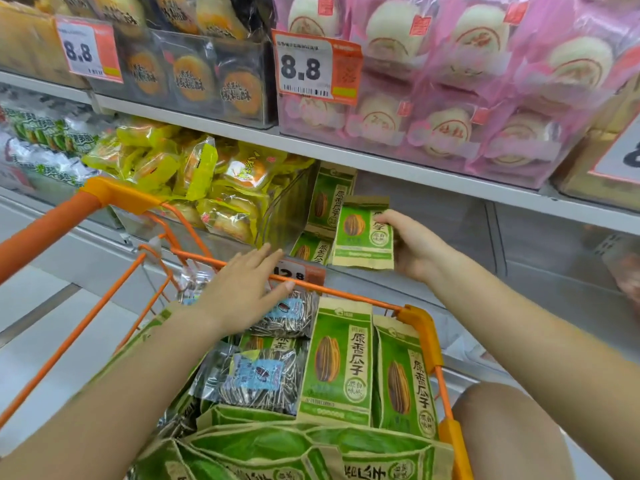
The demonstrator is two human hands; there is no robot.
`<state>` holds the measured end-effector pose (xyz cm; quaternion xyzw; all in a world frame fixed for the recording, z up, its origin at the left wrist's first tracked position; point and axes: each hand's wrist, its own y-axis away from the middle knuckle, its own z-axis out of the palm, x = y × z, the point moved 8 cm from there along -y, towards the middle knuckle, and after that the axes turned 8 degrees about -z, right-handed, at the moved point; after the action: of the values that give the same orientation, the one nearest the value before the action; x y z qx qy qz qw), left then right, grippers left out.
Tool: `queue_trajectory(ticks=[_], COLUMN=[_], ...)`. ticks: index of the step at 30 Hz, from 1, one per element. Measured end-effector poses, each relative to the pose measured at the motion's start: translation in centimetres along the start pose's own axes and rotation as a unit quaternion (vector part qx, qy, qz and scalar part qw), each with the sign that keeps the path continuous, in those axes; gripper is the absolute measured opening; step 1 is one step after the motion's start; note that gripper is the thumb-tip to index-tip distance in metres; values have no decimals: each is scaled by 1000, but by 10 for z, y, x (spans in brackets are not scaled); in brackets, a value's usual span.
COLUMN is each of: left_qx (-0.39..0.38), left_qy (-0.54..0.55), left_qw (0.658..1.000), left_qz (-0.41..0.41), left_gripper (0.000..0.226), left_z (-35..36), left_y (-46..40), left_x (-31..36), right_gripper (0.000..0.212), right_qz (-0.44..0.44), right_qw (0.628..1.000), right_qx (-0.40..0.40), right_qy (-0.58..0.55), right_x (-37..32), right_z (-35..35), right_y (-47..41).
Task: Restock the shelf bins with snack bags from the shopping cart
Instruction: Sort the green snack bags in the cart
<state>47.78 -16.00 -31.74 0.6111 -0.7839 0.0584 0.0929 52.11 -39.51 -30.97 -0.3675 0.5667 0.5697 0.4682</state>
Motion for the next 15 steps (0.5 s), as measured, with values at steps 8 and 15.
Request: queue_trajectory(ticks=[8, 15], left_qx=[40, 68], left_qy=[-27, -17], left_qw=[999, 998], left_qz=[0, 1], left_gripper=[89, 83], left_z=[7, 10], left_y=[3, 2], left_x=[-1, -4], right_gripper=[53, 40], right_qz=[-96, -6], right_qw=[990, 980], right_qx=[76, -10], right_qy=[64, 199], right_x=[2, 37], right_z=[47, 54], right_y=[-51, -64])
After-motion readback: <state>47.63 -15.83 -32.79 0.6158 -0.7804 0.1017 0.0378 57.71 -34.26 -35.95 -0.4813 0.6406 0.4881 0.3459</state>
